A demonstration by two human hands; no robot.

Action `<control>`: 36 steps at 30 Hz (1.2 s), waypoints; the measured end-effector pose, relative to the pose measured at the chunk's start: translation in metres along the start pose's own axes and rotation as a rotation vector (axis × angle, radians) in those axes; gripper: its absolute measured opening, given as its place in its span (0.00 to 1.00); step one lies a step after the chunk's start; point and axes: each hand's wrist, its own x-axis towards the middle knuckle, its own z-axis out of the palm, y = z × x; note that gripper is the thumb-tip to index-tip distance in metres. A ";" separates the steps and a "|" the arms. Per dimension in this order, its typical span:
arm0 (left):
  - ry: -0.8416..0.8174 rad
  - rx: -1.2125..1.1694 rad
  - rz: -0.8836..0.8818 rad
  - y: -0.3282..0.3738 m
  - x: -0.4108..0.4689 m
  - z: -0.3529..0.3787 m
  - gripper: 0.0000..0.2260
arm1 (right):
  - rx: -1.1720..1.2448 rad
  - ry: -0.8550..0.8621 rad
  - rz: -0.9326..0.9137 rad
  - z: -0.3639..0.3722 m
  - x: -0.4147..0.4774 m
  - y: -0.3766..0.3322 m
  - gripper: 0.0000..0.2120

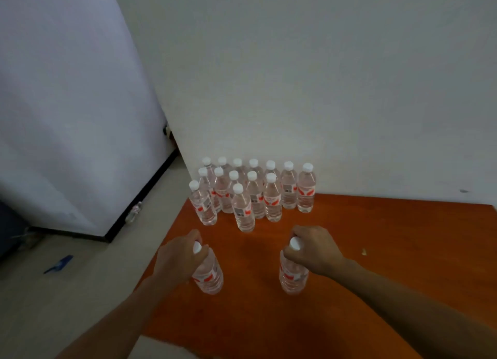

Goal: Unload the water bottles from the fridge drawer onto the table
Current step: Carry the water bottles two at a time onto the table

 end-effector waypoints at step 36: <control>0.104 -0.249 0.559 -0.152 0.255 0.017 0.10 | -0.145 0.092 0.490 0.098 0.267 -0.143 0.20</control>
